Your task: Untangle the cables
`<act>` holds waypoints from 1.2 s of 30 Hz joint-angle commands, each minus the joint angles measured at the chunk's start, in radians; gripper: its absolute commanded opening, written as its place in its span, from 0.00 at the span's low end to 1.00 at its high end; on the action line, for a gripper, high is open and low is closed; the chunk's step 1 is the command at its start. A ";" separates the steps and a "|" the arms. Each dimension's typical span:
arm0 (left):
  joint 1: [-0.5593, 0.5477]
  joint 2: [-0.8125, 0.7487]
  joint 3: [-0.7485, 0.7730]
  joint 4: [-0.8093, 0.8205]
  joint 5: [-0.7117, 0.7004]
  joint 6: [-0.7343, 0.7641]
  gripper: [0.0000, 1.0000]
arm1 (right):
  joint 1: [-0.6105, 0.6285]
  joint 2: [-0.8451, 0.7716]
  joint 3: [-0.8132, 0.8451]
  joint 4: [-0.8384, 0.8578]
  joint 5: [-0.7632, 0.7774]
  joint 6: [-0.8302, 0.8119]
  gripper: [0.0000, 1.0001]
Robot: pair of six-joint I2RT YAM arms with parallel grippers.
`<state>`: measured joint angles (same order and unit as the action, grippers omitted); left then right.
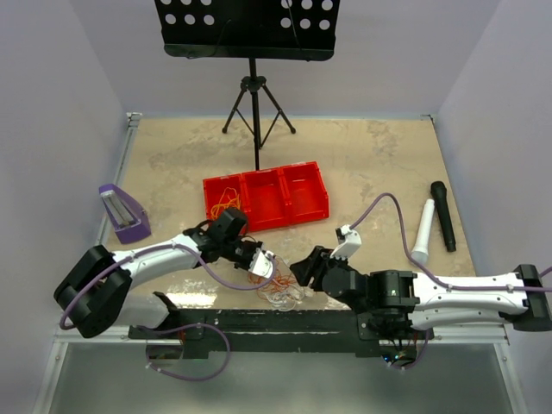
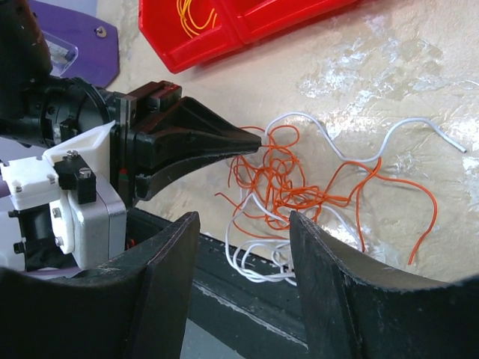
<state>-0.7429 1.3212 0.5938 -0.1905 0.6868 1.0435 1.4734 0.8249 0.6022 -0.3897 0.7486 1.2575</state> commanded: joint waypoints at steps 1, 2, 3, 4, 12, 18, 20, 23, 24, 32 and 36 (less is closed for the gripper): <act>-0.007 -0.051 0.026 0.020 -0.010 0.029 0.00 | 0.002 0.017 0.027 0.057 0.023 -0.024 0.56; -0.006 -0.065 0.037 0.010 -0.012 0.020 0.00 | 0.004 0.025 0.025 0.072 0.017 -0.033 0.56; -0.004 -0.077 0.055 -0.010 -0.012 0.001 0.00 | 0.002 0.036 0.024 0.089 0.014 -0.044 0.56; -0.006 -0.092 0.075 -0.032 -0.012 -0.023 0.00 | 0.004 0.046 0.019 0.104 0.009 -0.053 0.56; -0.001 -0.232 0.306 -0.203 -0.039 -0.289 0.00 | 0.004 0.161 0.028 0.212 -0.003 -0.138 0.57; -0.001 -0.313 0.405 -0.277 -0.050 -0.370 0.00 | 0.004 0.187 0.068 0.230 0.018 -0.199 0.58; -0.001 -0.329 0.429 -0.279 -0.056 -0.399 0.00 | 0.004 0.191 0.093 0.215 0.041 -0.219 0.58; -0.001 -0.338 0.468 -0.294 -0.050 -0.436 0.00 | 0.002 0.172 0.139 0.177 0.078 -0.250 0.60; -0.001 -0.338 0.475 -0.299 -0.043 -0.445 0.00 | 0.004 0.162 0.154 0.172 0.089 -0.271 0.61; -0.001 -0.346 0.507 -0.279 -0.021 -0.494 0.00 | 0.004 0.173 0.215 0.384 0.103 -0.543 0.66; -0.001 -0.338 0.563 -0.293 -0.003 -0.530 0.00 | 0.002 0.269 0.277 0.418 0.124 -0.622 0.66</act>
<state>-0.7425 0.9890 1.0626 -0.4969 0.6464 0.5762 1.4734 1.0176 0.8082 -0.0601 0.8230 0.7731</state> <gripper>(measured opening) 0.018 0.662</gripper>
